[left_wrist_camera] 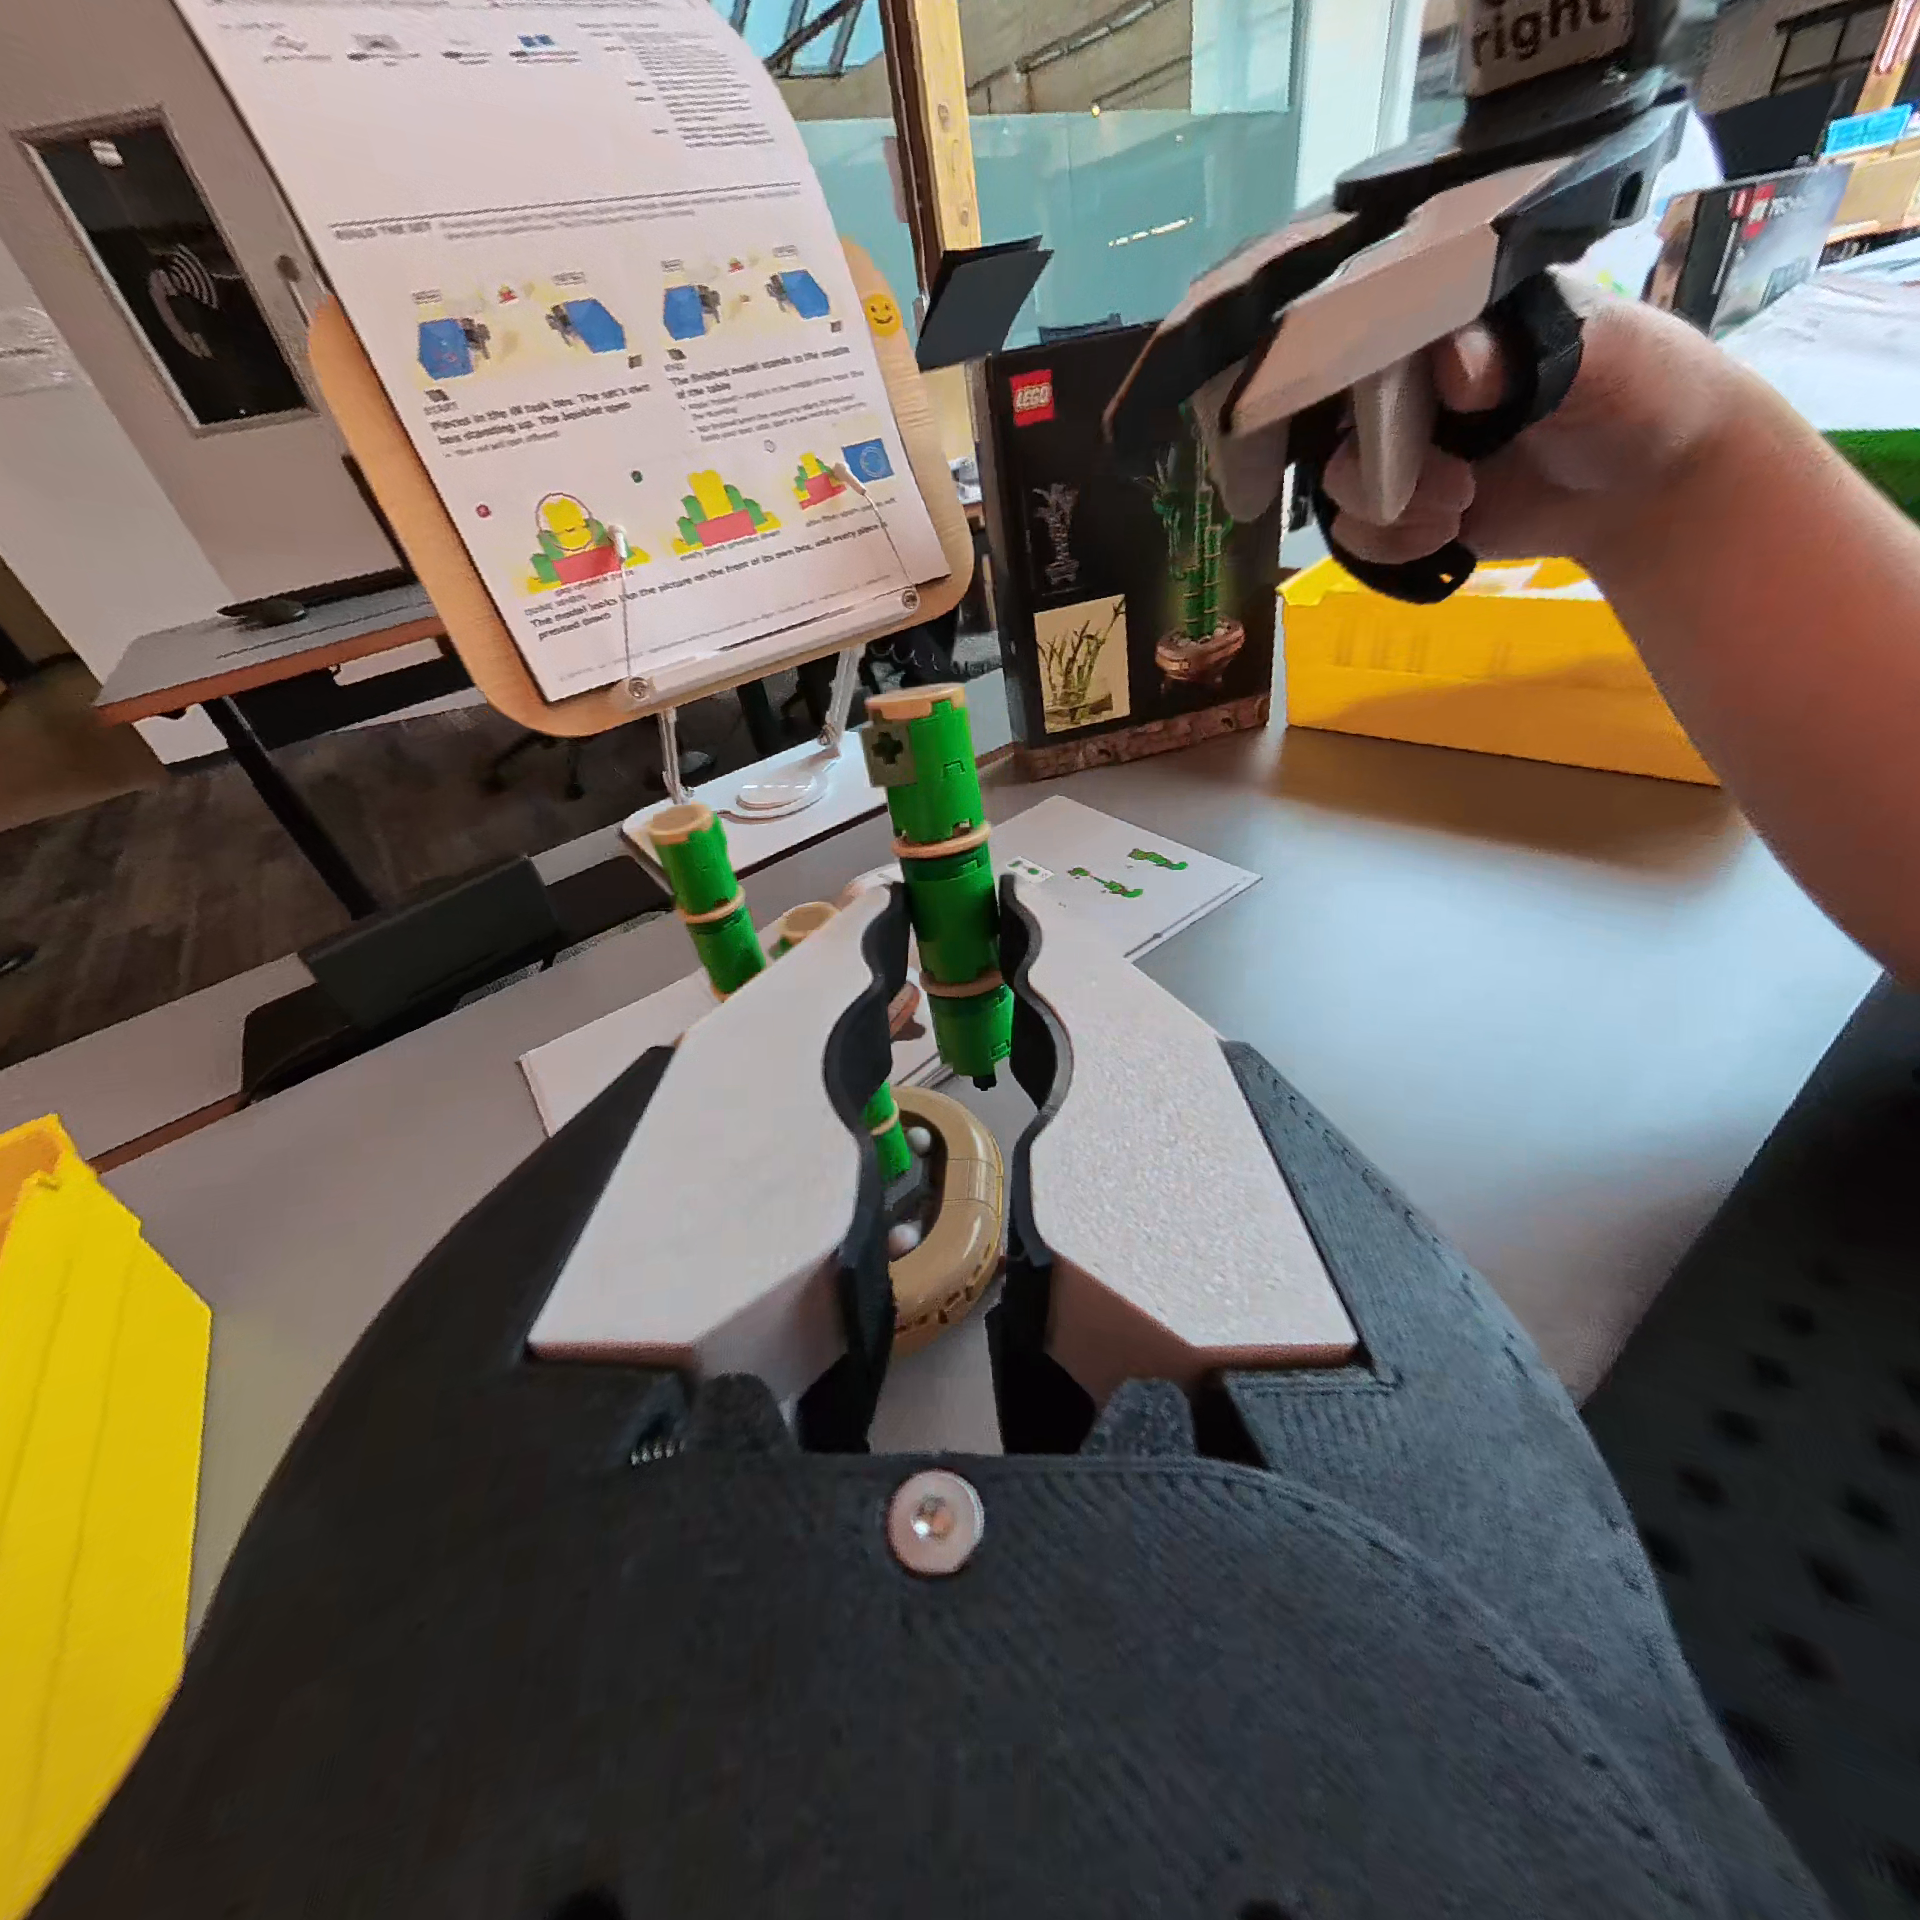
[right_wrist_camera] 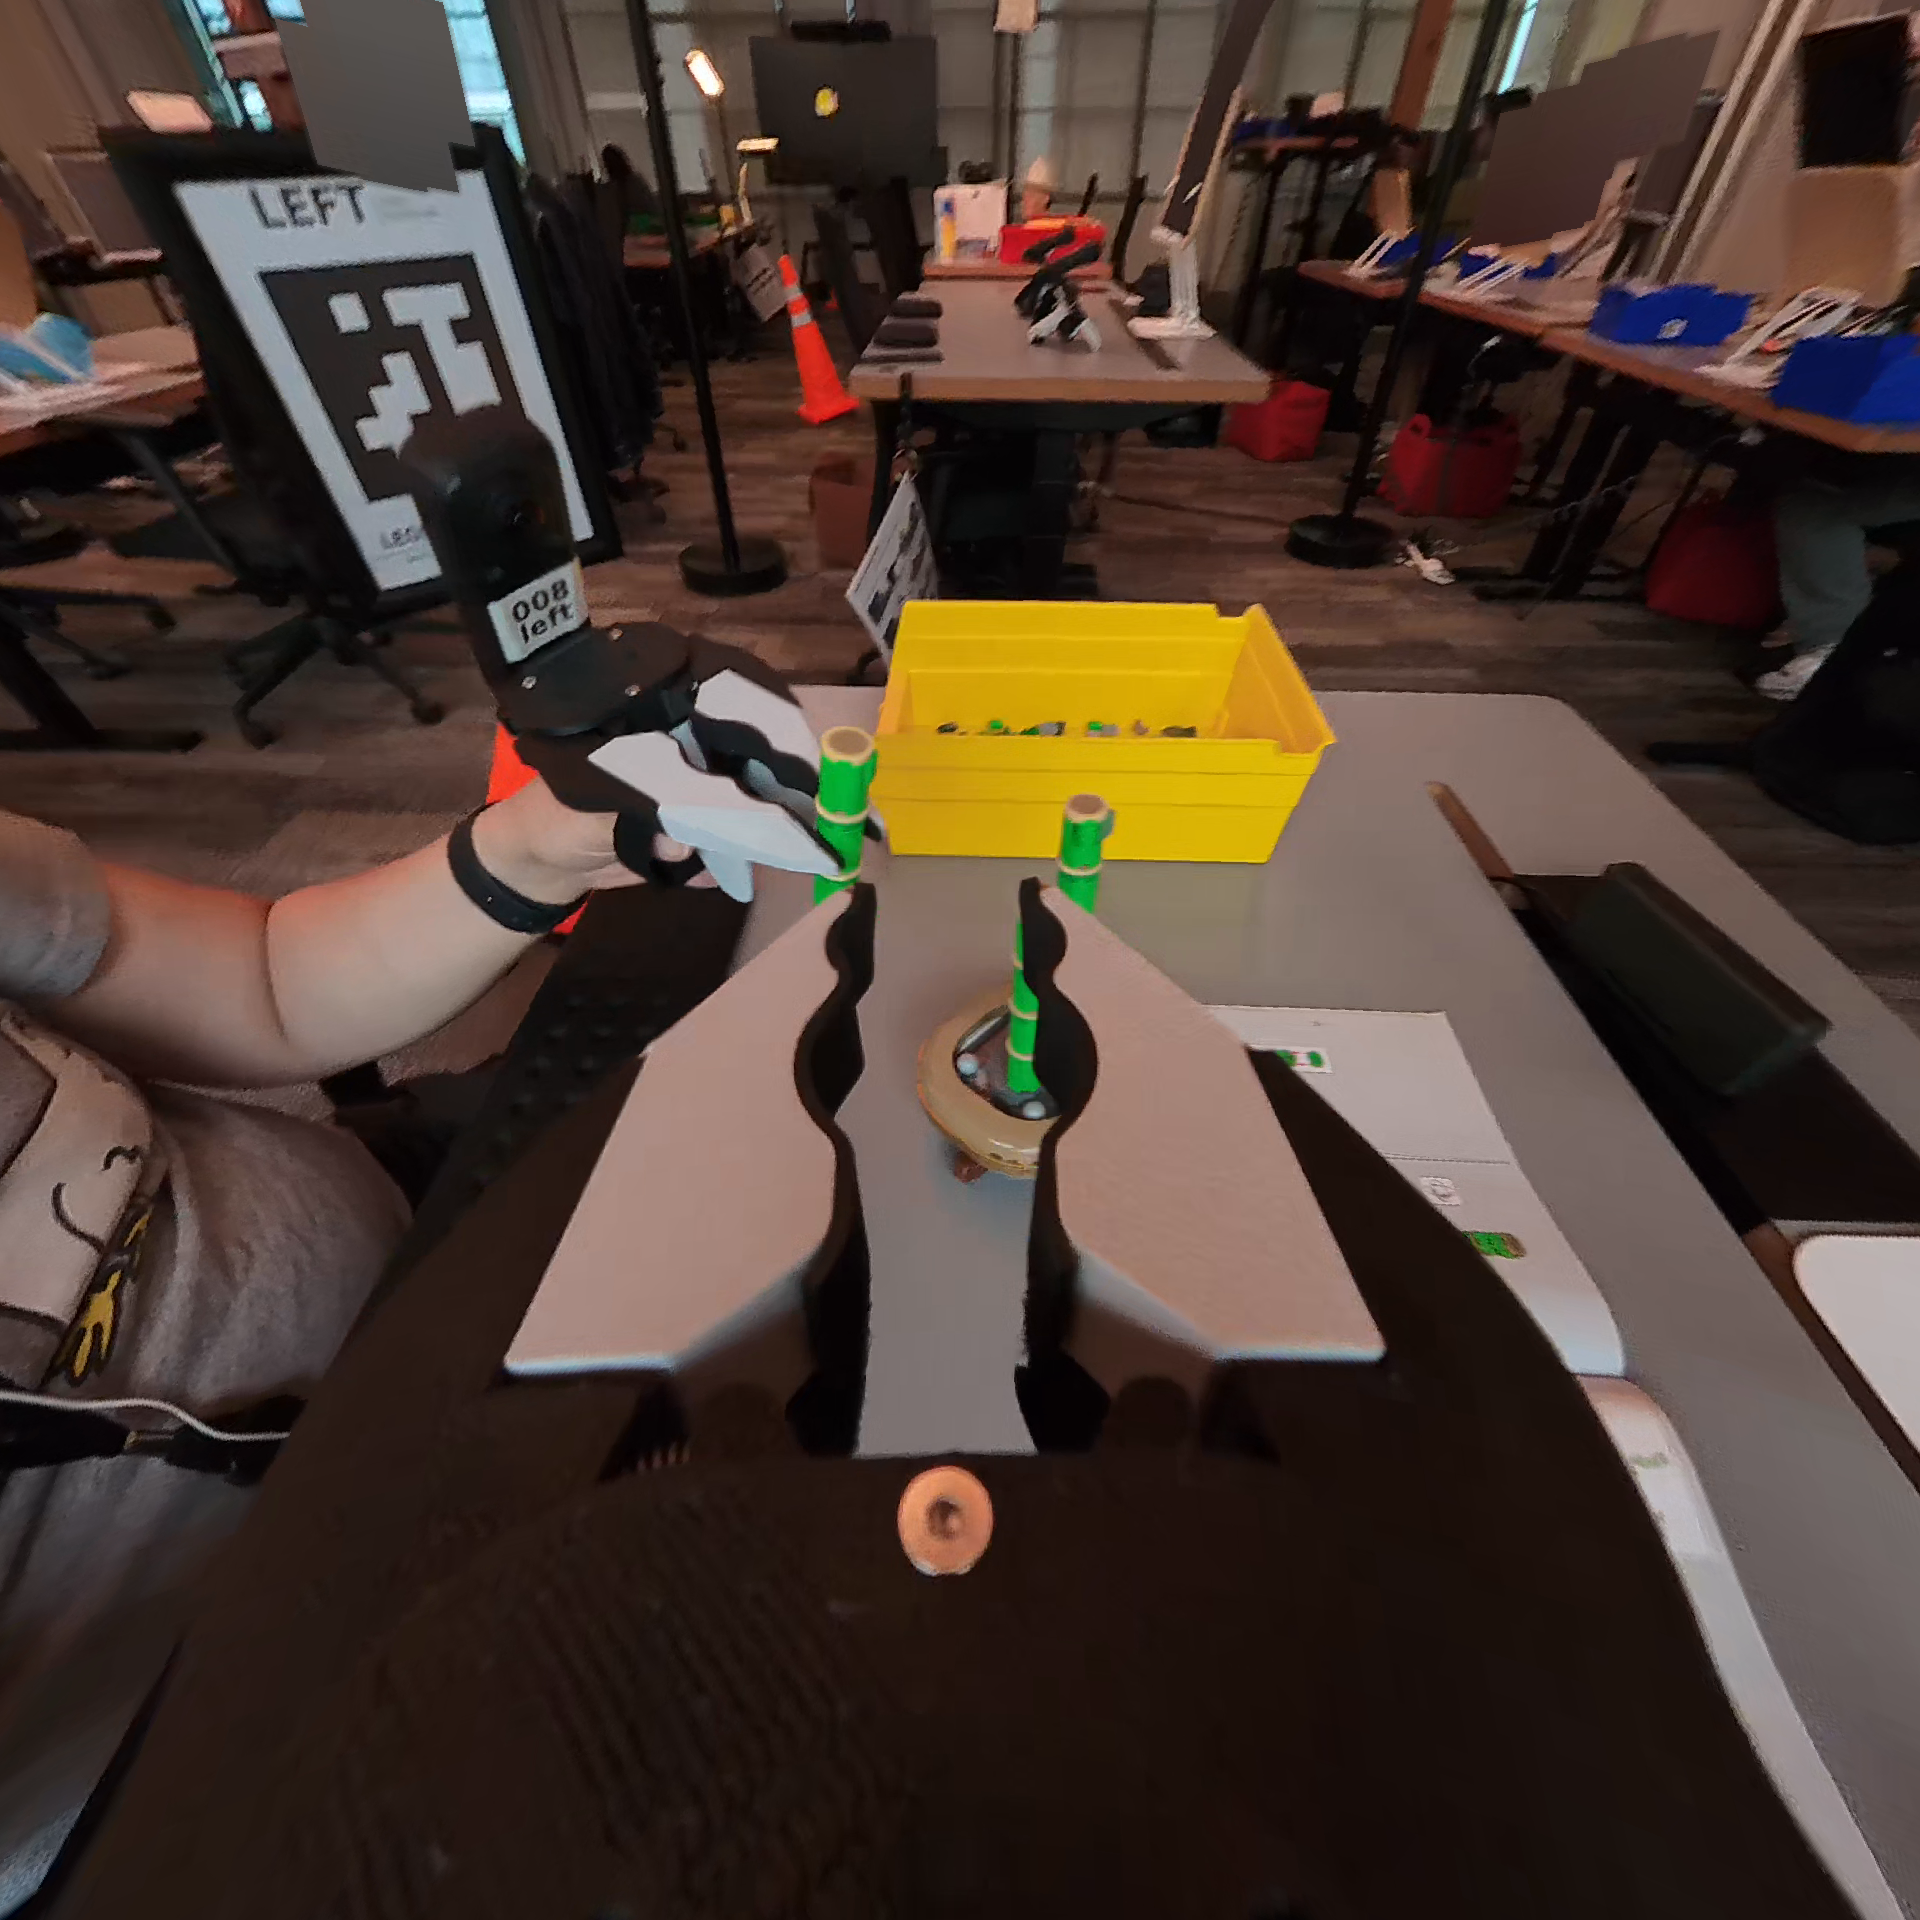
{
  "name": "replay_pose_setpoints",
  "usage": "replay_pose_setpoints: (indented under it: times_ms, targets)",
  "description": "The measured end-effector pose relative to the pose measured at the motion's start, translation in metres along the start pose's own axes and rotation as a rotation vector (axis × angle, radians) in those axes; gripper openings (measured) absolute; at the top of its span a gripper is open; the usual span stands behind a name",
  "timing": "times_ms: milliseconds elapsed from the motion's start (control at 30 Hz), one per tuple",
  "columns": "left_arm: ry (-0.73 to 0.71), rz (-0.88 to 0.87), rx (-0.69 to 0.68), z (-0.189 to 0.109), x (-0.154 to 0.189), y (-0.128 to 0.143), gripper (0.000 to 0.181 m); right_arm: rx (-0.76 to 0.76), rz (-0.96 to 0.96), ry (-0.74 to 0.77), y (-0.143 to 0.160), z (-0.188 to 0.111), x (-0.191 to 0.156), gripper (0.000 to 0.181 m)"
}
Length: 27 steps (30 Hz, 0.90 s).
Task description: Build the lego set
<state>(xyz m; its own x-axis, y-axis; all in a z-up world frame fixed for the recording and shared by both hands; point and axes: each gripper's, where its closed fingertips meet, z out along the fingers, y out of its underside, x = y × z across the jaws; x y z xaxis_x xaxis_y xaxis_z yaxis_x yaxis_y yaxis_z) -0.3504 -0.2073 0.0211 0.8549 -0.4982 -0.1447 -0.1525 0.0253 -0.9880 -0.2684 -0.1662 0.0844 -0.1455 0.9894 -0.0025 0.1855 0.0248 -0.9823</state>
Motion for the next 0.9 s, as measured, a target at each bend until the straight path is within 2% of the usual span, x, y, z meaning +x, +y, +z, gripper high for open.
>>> replay_pose_setpoints:
  times_ms: [200,367,500,900]
  targets:
    - [-0.002,-0.038,0.04,-0.001,-0.015,0.005,0.014,0.117,0.048,0.079,-0.013,-0.035,0.022,0.027]
    - [-0.009,-0.032,0.048,0.003,-0.019,0.011,0.015,0.19,0.093,0.126,-0.019,-0.05,0.036,0.026]
    - [-0.015,-0.022,0.026,0.006,-0.021,0.018,0.014,0.237,0.139,0.135,-0.022,-0.055,0.043,0.026]
    - [0.0,-0.061,0.046,0.01,-0.027,0.027,0.015,0.227,0.149,0.154,-0.016,-0.054,0.049,0.026]
